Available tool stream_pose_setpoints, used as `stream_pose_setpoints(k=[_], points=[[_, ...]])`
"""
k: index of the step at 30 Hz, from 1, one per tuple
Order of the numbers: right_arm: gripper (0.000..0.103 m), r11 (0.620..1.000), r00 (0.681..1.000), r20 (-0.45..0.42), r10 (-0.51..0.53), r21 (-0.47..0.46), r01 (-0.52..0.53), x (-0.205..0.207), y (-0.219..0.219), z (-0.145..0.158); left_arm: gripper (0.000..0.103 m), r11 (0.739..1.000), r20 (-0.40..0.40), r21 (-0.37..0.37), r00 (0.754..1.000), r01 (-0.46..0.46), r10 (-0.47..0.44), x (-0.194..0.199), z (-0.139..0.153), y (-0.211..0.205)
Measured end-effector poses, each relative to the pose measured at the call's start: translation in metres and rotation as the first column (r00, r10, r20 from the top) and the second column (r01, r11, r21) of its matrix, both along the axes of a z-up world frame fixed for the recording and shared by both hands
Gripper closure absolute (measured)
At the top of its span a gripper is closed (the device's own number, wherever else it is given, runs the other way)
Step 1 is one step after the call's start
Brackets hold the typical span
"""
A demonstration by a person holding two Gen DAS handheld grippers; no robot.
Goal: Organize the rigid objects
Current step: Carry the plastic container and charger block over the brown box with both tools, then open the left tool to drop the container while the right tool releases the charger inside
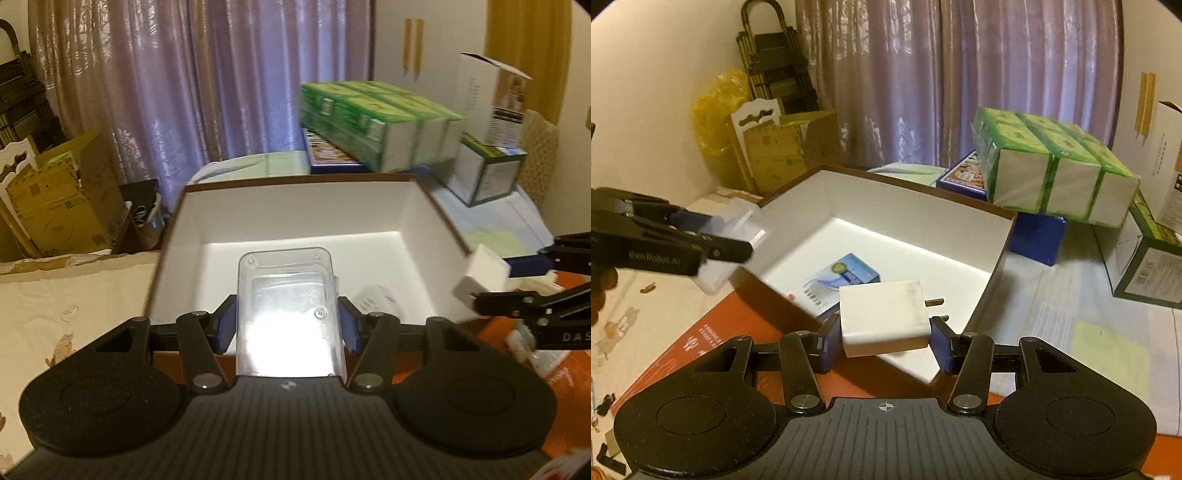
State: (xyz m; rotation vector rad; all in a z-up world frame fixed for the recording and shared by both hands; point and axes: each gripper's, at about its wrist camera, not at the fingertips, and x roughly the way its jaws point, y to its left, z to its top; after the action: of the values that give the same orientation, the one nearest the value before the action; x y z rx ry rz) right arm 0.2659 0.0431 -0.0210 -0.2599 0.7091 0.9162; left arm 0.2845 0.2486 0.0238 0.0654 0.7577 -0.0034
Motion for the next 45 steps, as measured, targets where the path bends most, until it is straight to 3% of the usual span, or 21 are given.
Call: stream_pose_setpoints(k=[11,20,30,34,45], points=[[0.055,0.992,0.998,-0.052,0.029,-0.121,-0.035,0.045,0.033,-0.018,0.051,1.000,-0.081,0.012,0.997,-0.018,0.019,0.059,-0.023,0.042],[0.055,0.953,0.989,-0.086,0.124,-0.267,-0.143,0.056,0.051,-0.035,0.051,1.000,-0.177,0.016,0.984,-0.008,0.010,0.078,-0.055,0.051],[0.055,0.967,0.990,-0.097,0.098,-0.228,-0.118,0.063,0.053,-0.031,0.050,1.000,-0.203,0.022,0.979,-0.016,0.020,0.083,-0.068,0.058],[0.055,0.969,0.991,-0.104,0.087,-0.220,-0.109,0.062,0.052,-0.031,0.041,0.999,-0.205,0.033,0.978,-0.020,0.027,0.082,-0.067,0.057],[0.054,0.975,0.991,-0.107,0.080,-0.200,-0.100,0.056,0.046,-0.029,0.041,0.999,-0.213,0.023,0.977,-0.023,0.028,0.069,-0.058,0.052]])
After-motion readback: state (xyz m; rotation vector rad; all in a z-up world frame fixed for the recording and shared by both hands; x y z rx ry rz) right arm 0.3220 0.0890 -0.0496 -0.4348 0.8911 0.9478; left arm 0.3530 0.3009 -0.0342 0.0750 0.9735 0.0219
